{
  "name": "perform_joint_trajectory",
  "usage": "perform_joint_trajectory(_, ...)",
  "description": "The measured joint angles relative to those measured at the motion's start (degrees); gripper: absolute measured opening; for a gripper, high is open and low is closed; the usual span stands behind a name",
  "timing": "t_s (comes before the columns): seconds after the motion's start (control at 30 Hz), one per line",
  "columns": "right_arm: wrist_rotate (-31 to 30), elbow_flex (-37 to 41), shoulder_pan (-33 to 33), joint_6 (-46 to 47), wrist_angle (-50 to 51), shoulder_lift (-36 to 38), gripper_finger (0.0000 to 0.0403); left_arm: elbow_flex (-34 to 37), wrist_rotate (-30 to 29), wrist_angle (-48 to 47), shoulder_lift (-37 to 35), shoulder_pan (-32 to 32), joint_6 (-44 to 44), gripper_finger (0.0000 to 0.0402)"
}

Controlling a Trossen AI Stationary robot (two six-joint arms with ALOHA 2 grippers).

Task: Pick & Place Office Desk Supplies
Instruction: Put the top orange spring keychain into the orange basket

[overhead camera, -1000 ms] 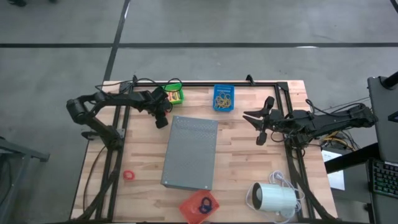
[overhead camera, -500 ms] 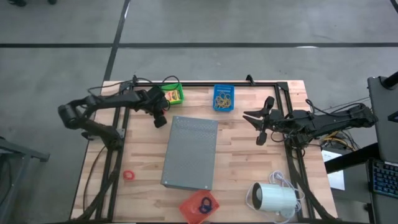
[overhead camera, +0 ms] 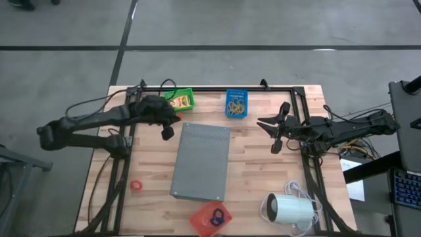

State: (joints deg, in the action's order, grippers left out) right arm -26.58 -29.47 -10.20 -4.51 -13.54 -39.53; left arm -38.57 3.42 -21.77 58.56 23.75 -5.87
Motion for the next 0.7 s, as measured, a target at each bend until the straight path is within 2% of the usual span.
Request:
perform_joint_trajectory(0.33,-0.01,0.0,0.0,0.0,-0.02,0.0,0.0063,8.72,-1.3,22.17,-10.84,-14.06,3.28,0.0017)
perform_joint_trajectory(0.5,0.01,0.0,-0.02,0.0,-0.02,0.0,0.0063,14.9,-1.08,38.13,-11.95,-18.21,8.61,0.0017)
perform_joint_trajectory(0.7,-0.01,0.0,0.0,0.0,-0.02,0.0,0.0063,19.78,0.63,50.28,-9.91,-23.29,9.14,0.0017)
